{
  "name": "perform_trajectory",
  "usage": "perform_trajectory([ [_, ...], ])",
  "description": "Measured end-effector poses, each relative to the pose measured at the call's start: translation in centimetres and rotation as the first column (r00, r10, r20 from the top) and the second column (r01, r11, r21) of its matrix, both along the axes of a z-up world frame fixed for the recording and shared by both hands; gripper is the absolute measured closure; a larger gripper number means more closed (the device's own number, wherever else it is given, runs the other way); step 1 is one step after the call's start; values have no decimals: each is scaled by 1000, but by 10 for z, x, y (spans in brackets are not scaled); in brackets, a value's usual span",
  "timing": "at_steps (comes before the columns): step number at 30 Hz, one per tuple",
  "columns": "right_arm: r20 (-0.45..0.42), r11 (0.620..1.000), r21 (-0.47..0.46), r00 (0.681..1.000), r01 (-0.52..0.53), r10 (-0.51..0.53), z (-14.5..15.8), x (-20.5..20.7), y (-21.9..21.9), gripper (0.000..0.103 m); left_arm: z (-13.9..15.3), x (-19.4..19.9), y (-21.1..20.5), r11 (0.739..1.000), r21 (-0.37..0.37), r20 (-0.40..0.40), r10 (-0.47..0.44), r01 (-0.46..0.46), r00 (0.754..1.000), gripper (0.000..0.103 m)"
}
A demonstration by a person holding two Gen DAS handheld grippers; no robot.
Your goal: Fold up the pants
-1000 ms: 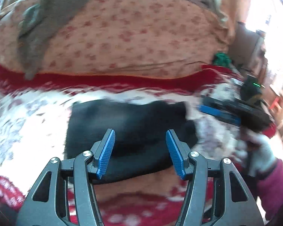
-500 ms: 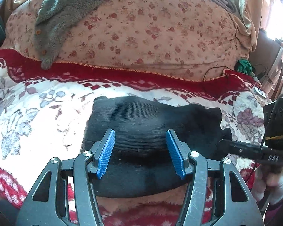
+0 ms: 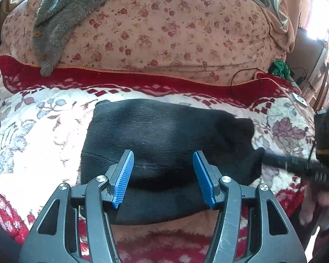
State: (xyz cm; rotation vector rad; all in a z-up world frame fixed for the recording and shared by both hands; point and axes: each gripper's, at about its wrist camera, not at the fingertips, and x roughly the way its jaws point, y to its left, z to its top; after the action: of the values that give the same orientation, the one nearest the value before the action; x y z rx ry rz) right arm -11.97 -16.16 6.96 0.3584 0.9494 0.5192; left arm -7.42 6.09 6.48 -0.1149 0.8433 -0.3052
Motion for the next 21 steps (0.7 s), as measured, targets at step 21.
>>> perform_trajectory([
  [21, 98, 999, -38, 995, 13, -9, -2, 83, 10, 90, -10, 6, -76, 984, -76, -60, -166, 161, 984, 47],
])
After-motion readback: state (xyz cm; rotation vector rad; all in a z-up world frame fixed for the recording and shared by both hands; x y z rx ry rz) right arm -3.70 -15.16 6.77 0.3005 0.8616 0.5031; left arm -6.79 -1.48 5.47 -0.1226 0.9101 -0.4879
